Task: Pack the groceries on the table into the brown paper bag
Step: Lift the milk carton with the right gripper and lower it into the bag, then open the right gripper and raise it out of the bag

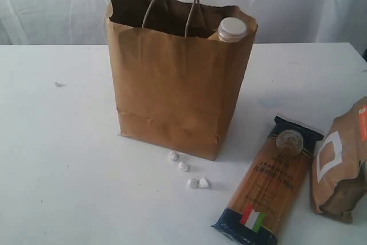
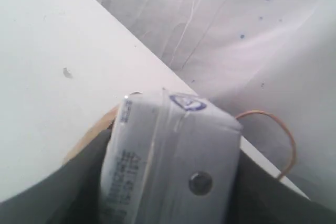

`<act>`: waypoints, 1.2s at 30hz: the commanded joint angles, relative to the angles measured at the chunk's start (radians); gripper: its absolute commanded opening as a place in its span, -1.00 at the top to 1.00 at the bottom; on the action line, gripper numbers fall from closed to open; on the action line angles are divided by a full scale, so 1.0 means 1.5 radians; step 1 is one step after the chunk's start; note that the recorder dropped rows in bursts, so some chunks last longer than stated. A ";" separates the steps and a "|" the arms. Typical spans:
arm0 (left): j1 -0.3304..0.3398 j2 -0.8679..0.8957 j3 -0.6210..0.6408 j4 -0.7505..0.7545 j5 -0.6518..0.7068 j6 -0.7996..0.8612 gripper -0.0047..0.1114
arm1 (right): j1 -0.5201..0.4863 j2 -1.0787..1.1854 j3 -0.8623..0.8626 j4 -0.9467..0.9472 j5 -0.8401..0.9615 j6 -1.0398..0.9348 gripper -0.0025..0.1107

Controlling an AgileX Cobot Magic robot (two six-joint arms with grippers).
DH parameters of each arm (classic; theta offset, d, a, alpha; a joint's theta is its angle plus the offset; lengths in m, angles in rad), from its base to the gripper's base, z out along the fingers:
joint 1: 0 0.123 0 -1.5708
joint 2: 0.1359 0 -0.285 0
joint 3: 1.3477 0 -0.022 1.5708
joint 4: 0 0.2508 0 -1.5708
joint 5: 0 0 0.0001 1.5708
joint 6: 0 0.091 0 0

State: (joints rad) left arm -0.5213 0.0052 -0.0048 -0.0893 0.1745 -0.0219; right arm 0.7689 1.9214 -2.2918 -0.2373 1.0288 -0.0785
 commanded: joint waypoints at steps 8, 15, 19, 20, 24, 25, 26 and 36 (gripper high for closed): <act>0.000 -0.003 0.003 -0.004 0.000 0.000 0.92 | -0.008 0.099 -0.008 -0.001 0.004 -0.008 0.96; 0.000 -0.003 0.003 -0.004 0.000 0.000 0.92 | -0.011 0.117 -0.007 0.003 0.045 0.028 0.96; 0.000 -0.003 0.003 -0.004 0.000 0.000 0.92 | -0.016 0.117 -0.007 0.018 0.057 0.040 0.89; 0.000 -0.003 0.003 -0.004 0.000 0.000 0.92 | -0.017 0.117 -0.007 0.018 0.062 0.040 0.81; 0.000 -0.003 0.003 -0.004 0.000 0.000 0.92 | -0.022 0.117 -0.007 0.020 0.077 0.040 0.25; 0.000 -0.003 0.003 -0.004 0.000 0.000 0.92 | -0.022 0.117 -0.007 0.020 0.077 0.040 0.13; 0.000 -0.003 0.003 -0.004 0.000 0.000 0.92 | -0.022 0.116 -0.007 0.019 0.077 0.040 -0.01; 0.000 -0.003 0.003 -0.004 0.000 0.000 0.92 | -0.022 0.094 -0.007 0.014 0.062 0.040 -0.15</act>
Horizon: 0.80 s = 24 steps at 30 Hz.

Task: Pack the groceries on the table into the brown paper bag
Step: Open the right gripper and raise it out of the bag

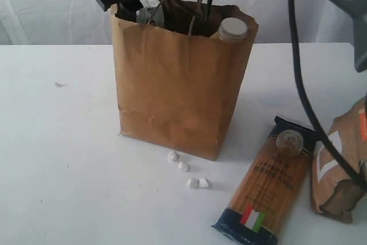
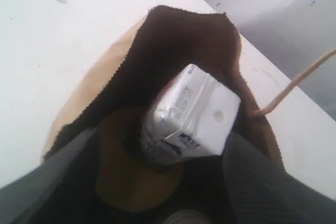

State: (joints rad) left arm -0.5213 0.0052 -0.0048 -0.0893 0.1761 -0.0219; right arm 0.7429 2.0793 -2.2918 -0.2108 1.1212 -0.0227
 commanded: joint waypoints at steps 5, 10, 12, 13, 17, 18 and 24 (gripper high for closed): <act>0.000 -0.003 0.003 -0.004 -0.001 0.000 0.92 | -0.004 -0.012 -0.007 -0.004 0.004 0.003 -0.15; 0.000 -0.003 0.003 -0.004 -0.001 0.000 0.92 | -0.004 -0.014 -0.007 -0.002 0.006 0.003 -0.15; 0.000 -0.003 0.003 -0.004 -0.001 0.000 0.92 | -0.004 -0.016 -0.007 -0.003 0.006 0.003 -0.15; 0.000 -0.003 0.003 -0.004 -0.001 0.000 0.92 | -0.004 -0.019 -0.007 -0.003 0.006 0.003 -0.15; 0.000 -0.003 0.003 -0.004 -0.001 0.000 0.92 | -0.004 -0.028 -0.007 -0.005 -0.001 0.003 -0.15; 0.000 -0.003 0.003 -0.004 -0.001 0.000 0.92 | -0.004 -0.031 -0.007 -0.005 -0.004 0.003 -0.15; 0.000 -0.003 0.003 -0.004 -0.001 0.000 0.92 | -0.004 -0.069 -0.007 0.001 -0.008 0.003 -0.15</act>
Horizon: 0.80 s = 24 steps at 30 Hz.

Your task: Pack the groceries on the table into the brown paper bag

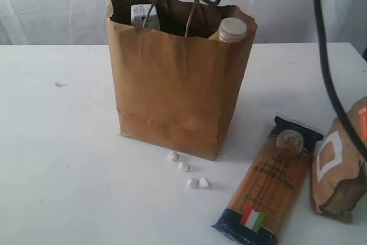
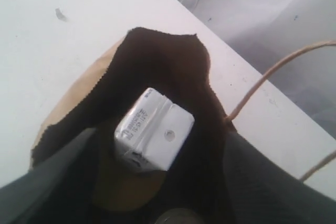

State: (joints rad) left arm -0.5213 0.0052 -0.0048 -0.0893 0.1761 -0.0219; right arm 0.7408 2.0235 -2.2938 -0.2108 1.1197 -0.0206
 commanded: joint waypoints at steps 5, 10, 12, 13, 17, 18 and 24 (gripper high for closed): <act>0.000 -0.003 0.003 -0.004 -0.001 0.000 0.92 | 0.006 -0.067 -0.005 0.019 -0.006 0.001 -0.13; 0.000 -0.003 0.003 -0.004 -0.001 0.000 0.92 | 0.033 -0.113 -0.005 0.008 0.005 0.001 0.01; 0.000 -0.003 0.003 -0.004 -0.001 0.000 0.92 | 0.042 -0.137 -0.005 -0.002 0.014 0.006 0.08; 0.000 -0.003 0.003 -0.004 -0.001 0.000 0.92 | 0.047 -0.148 -0.005 -0.008 0.020 0.014 0.12; 0.000 -0.003 0.003 -0.004 -0.001 0.000 0.92 | 0.060 -0.190 -0.005 -0.046 0.061 0.036 0.21; 0.000 -0.003 0.003 -0.004 -0.001 0.000 0.92 | 0.065 -0.202 -0.005 -0.056 0.068 0.042 0.23; 0.000 -0.003 0.003 -0.004 -0.001 0.000 0.92 | 0.085 -0.296 0.023 -0.096 0.068 0.074 0.34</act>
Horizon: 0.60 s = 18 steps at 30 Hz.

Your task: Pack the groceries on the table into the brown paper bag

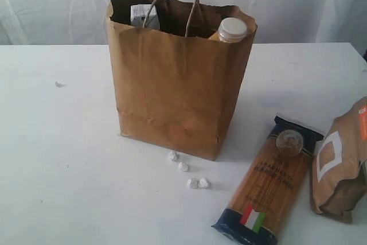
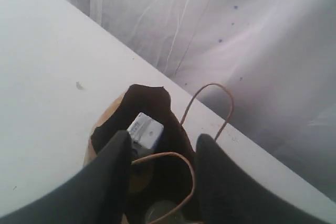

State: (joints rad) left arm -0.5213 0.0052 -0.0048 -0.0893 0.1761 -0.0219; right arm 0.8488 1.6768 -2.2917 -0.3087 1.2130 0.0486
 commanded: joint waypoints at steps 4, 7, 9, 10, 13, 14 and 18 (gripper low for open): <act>0.000 -0.003 0.003 -0.004 -0.001 0.000 0.92 | 0.021 -0.153 0.078 -0.054 0.005 0.058 0.40; 0.000 -0.003 0.003 -0.004 -0.001 0.000 0.92 | 0.021 -0.224 0.131 -0.059 0.005 0.076 0.41; 0.000 -0.003 0.003 -0.004 -0.001 0.000 0.92 | 0.021 -0.268 0.178 -0.058 0.005 0.078 0.41; 0.000 -0.003 0.003 -0.004 -0.001 0.000 0.92 | 0.021 -0.293 0.205 -0.058 0.005 0.079 0.41; 0.000 -0.003 0.003 -0.004 -0.001 0.000 0.92 | 0.021 -0.367 0.291 -0.062 0.005 0.097 0.41; 0.000 -0.003 0.003 -0.004 -0.001 0.000 0.92 | 0.021 -0.394 0.323 -0.065 0.005 0.105 0.41; 0.000 -0.003 0.003 -0.004 -0.001 0.000 0.92 | 0.021 -0.492 0.452 -0.063 -0.016 0.131 0.41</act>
State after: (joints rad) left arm -0.5213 0.0052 -0.0048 -0.0893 0.1761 -0.0219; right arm 0.8776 1.0310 -1.7212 -0.3970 1.2177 0.2125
